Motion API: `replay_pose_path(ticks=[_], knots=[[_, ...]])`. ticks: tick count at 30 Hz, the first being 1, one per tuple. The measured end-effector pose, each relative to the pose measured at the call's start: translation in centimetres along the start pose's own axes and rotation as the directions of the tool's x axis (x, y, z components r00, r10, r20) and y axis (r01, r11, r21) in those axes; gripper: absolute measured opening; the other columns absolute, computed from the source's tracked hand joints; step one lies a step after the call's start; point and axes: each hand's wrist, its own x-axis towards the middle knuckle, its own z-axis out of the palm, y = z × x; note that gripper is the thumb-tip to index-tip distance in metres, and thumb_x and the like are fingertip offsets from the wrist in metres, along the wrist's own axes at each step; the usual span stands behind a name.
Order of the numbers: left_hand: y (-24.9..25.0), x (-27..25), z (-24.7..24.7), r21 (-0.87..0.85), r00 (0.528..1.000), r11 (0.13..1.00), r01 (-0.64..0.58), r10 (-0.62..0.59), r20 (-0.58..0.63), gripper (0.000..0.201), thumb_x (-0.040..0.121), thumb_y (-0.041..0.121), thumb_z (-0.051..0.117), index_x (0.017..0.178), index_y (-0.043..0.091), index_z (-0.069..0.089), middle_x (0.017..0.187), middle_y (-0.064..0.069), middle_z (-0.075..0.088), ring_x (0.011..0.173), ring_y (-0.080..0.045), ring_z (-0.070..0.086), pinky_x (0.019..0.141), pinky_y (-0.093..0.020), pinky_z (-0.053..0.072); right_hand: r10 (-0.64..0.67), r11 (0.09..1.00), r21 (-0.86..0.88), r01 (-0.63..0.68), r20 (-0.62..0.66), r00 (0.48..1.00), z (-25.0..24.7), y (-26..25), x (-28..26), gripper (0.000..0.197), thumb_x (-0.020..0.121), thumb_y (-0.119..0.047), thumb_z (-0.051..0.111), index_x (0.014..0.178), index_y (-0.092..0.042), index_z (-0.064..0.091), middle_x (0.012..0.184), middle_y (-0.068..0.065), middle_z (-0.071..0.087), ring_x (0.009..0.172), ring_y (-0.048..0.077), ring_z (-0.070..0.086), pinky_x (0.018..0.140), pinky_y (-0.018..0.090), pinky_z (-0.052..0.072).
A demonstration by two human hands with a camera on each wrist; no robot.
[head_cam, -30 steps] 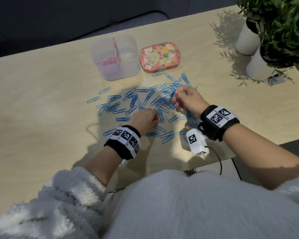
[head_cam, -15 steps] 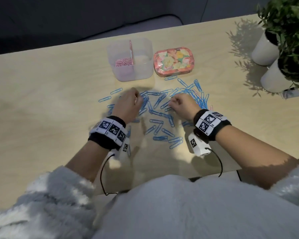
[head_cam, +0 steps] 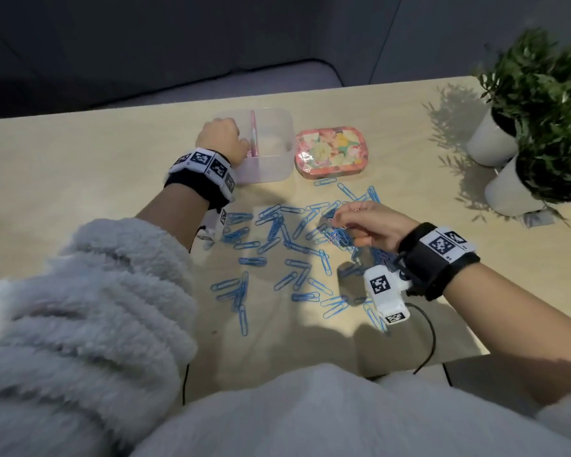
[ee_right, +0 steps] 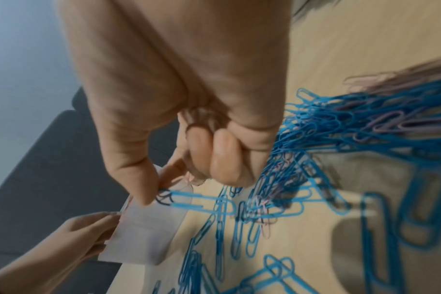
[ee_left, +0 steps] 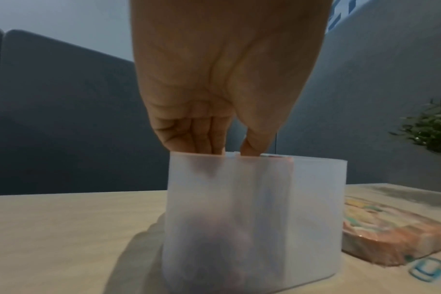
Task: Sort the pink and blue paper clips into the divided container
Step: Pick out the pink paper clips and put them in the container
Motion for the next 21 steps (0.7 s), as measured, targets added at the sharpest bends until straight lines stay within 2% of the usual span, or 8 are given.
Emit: replay_pose_path(ticks=[2, 4, 6, 7, 11, 13, 17, 21], knots=[[-0.1, -0.1, 0.1, -0.036, 1.0, 0.999, -0.02, 0.019, -0.001, 0.039, 0.088, 0.025, 0.048, 0.115, -0.003, 0.056, 0.12, -0.025, 0.058, 0.113, -0.04, 0.051, 0.094, -0.045, 0.045, 0.03, 0.999, 0.032, -0.03, -0.007, 1.0, 0.0, 0.0, 0.5, 0.041, 0.085, 0.001, 0.053, 0.049, -0.016, 0.064, 0.046, -0.008, 0.038, 0.035, 0.004, 0.021, 0.042, 0.016, 0.013], [0.1, -1.2, 0.2, -0.041, 0.988, 0.994, -0.096, 0.09, -0.125, 0.034, 0.087, 0.024, 0.047, 0.11, 0.001, 0.059, 0.117, -0.022, 0.058, 0.111, -0.038, 0.049, 0.091, -0.044, 0.042, 0.049, 0.997, 0.058, -0.047, -0.034, 0.998, -0.1, 0.0, 1.0, 0.04, 0.083, 0.003, 0.053, 0.05, -0.016, 0.063, 0.051, -0.005, 0.037, 0.036, 0.005, 0.023, 0.039, 0.013, 0.017], [0.6, -2.8, 0.9, -0.007, 0.912, 0.966, -0.257, 0.24, -0.332, 0.022, 0.081, 0.019, 0.048, 0.091, 0.006, 0.063, 0.099, -0.019, 0.063, 0.096, -0.035, 0.054, 0.08, -0.042, 0.045, 0.055, 0.996, 0.068, -0.05, -0.07, 0.996, -0.3, 0.4, 1.1, 0.032, 0.082, 0.007, 0.053, 0.057, -0.013, 0.055, 0.047, -0.005, 0.042, 0.034, 0.005, 0.024, 0.035, 0.011, 0.022], [0.9, -3.9, 1.6, 0.01, 0.877, 0.94, -0.34, 0.321, -0.356, 0.018, 0.078, 0.017, 0.048, 0.082, 0.008, 0.063, 0.089, -0.017, 0.064, 0.088, -0.034, 0.057, 0.074, -0.041, 0.048, 0.043, 0.998, 0.04, -0.039, -0.101, 0.994, -0.5, 0.8, 1.1, 0.03, 0.081, 0.008, 0.054, 0.058, -0.012, 0.051, 0.044, -0.006, 0.043, 0.033, 0.005, 0.025, 0.034, 0.011, 0.023], [3.2, -8.6, 6.6, -0.085, 0.839, 0.84, -0.536, 0.541, 0.053, 0.015, 0.08, 0.02, 0.051, 0.08, 0.018, 0.066, 0.087, -0.008, 0.067, 0.086, -0.032, 0.059, 0.076, -0.042, 0.048, -0.042, 0.973, -0.231, -0.027, -0.29, 0.956, -1.0, 3.0, 0.7, 0.028, 0.077, -0.001, 0.062, 0.053, -0.011, 0.05, 0.03, -0.01, 0.038, 0.029, 0.004, 0.026, 0.036, 0.011, 0.021], [4.7, -10.0, 8.7, -0.11, 0.812, 0.828, -0.55, 0.561, 0.162, 0.015, 0.084, 0.023, 0.052, 0.089, 0.02, 0.066, 0.098, -0.005, 0.066, 0.094, -0.03, 0.057, 0.083, -0.04, 0.044, -0.054, 0.986, -0.169, -0.005, -0.34, 0.939, -1.2, 3.9, 0.7, 0.028, 0.083, 0.002, 0.05, 0.057, -0.007, 0.05, 0.027, -0.006, 0.042, 0.024, 0.004, 0.027, 0.034, 0.008, 0.02], [6.7, -10.9, 11.1, -0.176, 0.787, 0.807, -0.564, 0.589, 0.183, 0.024, 0.082, 0.029, 0.063, 0.1, 0.013, 0.064, 0.102, -0.01, 0.063, 0.099, -0.031, 0.056, 0.085, -0.039, 0.041, -0.064, 0.996, 0.026, 0.081, -0.402, 0.913, -1.2, 4.3, 0.6, 0.03, 0.09, 0.002, 0.031, 0.069, -0.015, 0.046, 0.046, 0.005, 0.047, 0.023, 0.006, 0.026, 0.036, 0.005, 0.021], [6.7, -10.6, 11.1, -0.102, 0.82, 0.851, -0.516, 0.525, 0.23, 0.018, 0.084, 0.016, 0.057, 0.101, 0.013, 0.062, 0.106, -0.011, 0.061, 0.102, -0.032, 0.055, 0.087, -0.041, 0.042, -0.025, 0.979, 0.181, 0.098, -0.365, 0.931, -0.9, 4.6, 0.8, 0.024, 0.085, -0.003, 0.038, 0.066, -0.012, 0.048, 0.059, 0.007, 0.043, 0.029, 0.009, 0.026, 0.039, 0.007, 0.02]])
